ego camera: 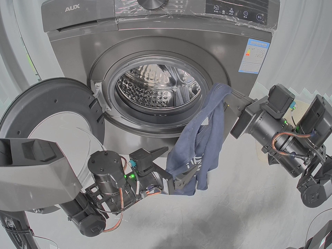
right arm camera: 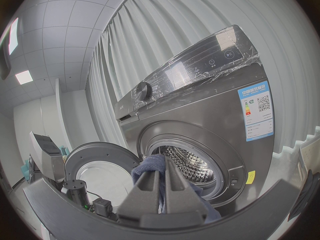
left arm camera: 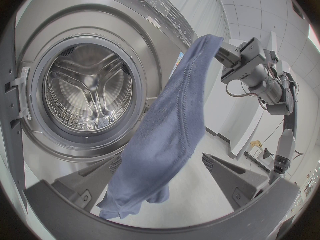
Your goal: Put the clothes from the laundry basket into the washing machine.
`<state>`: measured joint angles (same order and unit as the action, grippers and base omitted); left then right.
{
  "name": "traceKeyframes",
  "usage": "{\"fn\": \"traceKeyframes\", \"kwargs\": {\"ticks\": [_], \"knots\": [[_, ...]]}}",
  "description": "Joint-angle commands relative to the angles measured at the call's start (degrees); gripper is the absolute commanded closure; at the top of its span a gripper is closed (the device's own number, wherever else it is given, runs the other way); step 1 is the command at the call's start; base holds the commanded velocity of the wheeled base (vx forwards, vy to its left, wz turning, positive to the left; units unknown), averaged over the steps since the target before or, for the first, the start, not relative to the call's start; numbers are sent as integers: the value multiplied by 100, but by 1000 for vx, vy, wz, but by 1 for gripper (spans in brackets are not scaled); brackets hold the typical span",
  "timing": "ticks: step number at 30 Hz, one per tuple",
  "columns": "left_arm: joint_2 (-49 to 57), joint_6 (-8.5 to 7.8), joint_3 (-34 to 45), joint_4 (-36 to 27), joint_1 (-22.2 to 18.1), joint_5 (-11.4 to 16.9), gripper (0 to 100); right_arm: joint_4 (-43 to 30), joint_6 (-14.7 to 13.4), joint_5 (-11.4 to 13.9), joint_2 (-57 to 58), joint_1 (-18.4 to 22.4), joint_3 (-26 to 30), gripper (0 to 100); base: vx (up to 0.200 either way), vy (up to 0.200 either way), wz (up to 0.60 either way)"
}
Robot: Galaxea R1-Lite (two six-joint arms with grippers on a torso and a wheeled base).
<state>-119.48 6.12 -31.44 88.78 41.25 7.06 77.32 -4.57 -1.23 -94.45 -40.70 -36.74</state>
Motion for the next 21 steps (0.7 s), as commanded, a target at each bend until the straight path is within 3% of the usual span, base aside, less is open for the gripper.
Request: {"fn": "traceKeyframes", "kwargs": {"ticks": [1,8,14,21], "knots": [[-313,3,-363,-1,-12,-20,0,2,0,0,-21,-8,0,100,0,0,0],[-568,3,-697,-10,-223,-302,0,2,0,0,-21,-25,9,100,0,0,0],[-418,-76,-679,-10,-460,-319,0,2,-26,0,-21,-34,18,100,0,0,0],[4,-58,-521,-10,-618,-310,0,2,-26,0,-29,-34,36,100,0,0,0]]}}
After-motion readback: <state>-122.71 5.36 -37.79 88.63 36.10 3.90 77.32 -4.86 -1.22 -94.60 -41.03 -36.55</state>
